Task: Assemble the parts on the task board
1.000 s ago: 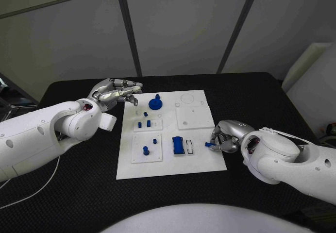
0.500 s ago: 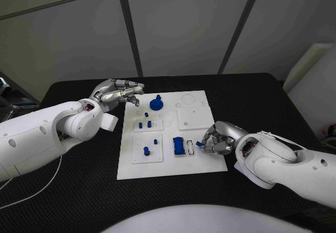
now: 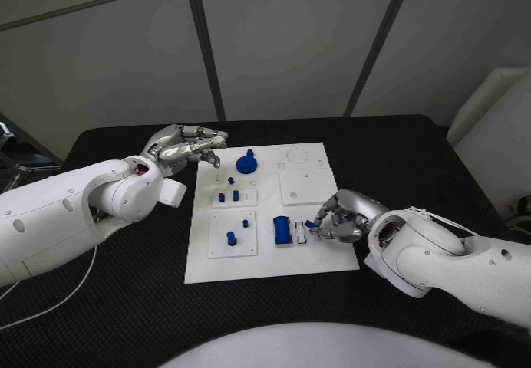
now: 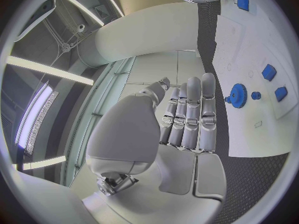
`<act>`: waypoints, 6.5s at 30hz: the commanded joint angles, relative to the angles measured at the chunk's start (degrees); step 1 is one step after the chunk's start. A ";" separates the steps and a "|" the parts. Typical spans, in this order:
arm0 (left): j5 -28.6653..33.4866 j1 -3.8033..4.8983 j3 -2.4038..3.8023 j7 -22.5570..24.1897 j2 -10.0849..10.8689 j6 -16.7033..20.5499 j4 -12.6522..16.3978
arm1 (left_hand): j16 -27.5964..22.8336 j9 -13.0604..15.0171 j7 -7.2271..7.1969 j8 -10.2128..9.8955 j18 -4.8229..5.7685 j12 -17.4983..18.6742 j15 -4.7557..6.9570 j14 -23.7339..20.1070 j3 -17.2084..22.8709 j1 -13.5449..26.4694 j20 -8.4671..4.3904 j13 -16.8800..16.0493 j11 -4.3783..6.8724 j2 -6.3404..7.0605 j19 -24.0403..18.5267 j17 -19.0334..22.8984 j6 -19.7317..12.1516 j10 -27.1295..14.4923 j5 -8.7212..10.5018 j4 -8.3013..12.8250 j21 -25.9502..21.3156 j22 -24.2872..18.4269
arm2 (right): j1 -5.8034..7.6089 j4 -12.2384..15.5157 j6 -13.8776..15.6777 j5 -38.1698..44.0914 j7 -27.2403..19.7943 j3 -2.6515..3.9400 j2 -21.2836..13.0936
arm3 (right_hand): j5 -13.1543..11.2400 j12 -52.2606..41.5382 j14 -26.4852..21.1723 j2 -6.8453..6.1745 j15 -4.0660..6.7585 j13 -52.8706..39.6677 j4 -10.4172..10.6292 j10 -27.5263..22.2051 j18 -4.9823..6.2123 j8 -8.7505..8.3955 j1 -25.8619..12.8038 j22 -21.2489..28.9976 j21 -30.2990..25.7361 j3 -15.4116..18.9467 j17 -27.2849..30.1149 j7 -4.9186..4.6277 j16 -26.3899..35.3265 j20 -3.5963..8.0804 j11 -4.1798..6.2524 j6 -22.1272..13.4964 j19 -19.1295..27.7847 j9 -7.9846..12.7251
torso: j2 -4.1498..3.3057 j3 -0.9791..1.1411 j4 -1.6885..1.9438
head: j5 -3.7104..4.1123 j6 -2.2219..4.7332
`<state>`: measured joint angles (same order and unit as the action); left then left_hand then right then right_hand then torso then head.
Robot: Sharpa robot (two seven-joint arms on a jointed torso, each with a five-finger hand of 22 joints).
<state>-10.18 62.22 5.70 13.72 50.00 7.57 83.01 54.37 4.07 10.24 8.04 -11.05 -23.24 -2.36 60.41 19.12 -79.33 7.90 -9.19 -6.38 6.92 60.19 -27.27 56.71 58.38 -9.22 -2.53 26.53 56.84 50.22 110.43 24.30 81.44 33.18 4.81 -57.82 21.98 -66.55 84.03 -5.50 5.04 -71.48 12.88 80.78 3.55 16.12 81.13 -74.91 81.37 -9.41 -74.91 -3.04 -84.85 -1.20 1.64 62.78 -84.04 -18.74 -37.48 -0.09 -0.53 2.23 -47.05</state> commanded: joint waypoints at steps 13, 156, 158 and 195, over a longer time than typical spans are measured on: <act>0.13 0.08 0.02 -0.01 0.13 -0.88 0.31 | -0.11 -0.04 0.03 0.13 0.63 -0.20 0.02 -0.22 -0.37 -0.14 0.20 -0.07 0.02 -0.64 0.05 0.06 -0.48 -0.44 0.05 0.00 -0.15 -0.06 | 0.09 -2.27 -3.61 -3.09 0.88 0.02 3.13 | 3.77 -1.04 4.49 -0.40 0.49 -0.81 3.38 0.85 -0.99 0.98 -6.07 -4.11 0.66 1.69 -7.49 0.74 -0.46 0.46 0.30 1.58 -1.42 -3.71 | 0.01 -0.01 0.02 | -0.39 -0.33; 0.14 0.00 -0.25 0.63 0.33 -0.58 -0.01 | -0.39 0.00 0.12 0.30 0.69 -0.76 -0.20 -0.59 -1.21 0.11 0.37 -0.20 -0.13 -0.60 0.08 0.24 -0.85 -1.07 0.10 -0.26 -0.86 -0.67 | 3.18 -6.89 -6.77 -28.33 -26.59 0.10 -2.90 | -6.82 23.91 0.56 2.98 -1.40 16.10 1.66 -11.46 2.97 -1.93 -0.75 13.73 -15.49 20.22 8.36 -2.14 12.34 -1.25 -2.13 -5.29 7.27 -6.33 | 0.71 -0.30 0.05 | -0.01 1.05; 0.46 -0.08 -0.25 1.55 0.19 -0.10 -0.53 | -1.49 0.03 0.00 0.41 0.72 -0.96 -0.43 -1.71 -2.47 1.37 0.62 -0.27 -0.08 0.02 -0.70 0.71 -0.92 -1.35 0.07 -1.09 -1.82 -1.33 | 4.03 -10.34 -6.55 -36.90 -31.59 0.10 -1.85 | -6.70 30.29 -0.39 4.24 -1.71 21.30 0.64 -14.10 3.80 -3.02 1.86 17.96 -19.46 19.44 12.86 -2.62 16.31 -1.45 -2.53 -6.33 8.88 -5.75 | 1.30 -0.47 -0.07 | -0.02 1.58; 10.26 -1.49 -1.85 11.55 -10.31 21.25 -10.29 | -54.37 -4.07 -10.24 -8.04 5.81 23.24 -2.29 -38.51 -19.12 41.11 0.09 9.19 2.17 -6.92 -43.11 27.27 -33.04 -34.40 4.80 2.53 -26.53 -45.65 | 6.96 -43.19 -0.71 -63.85 -56.33 2.21 21.12 | -17.01 66.55 -54.10 5.50 -5.04 71.48 -12.88 -52.13 2.27 -16.12 -39.02 69.91 -81.37 9.41 74.91 -2.19 84.85 -5.36 -5.95 -35.69 56.73 18.74 | 6.05 -0.35 0.21 | -2.02 11.13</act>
<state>0.27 60.66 3.85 23.57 39.50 24.94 71.83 0.77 0.62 2.61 0.72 -7.47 -0.87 -6.21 29.27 0.43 -51.07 10.67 -0.61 -5.61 0.29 22.81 -0.73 31.62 32.04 -5.94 -2.91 0.79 14.95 56.95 66.29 19.40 21.18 -21.39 6.99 -36.54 6.62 -0.71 40.00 0.51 -3.09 -0.75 5.21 38.30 7.53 0.81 56.29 -6.67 1.96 0.95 -3.40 -6.98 -1.11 -8.78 -5.77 36.22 -36.49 -3.35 -31.70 -0.93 -0.68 0.34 -36.84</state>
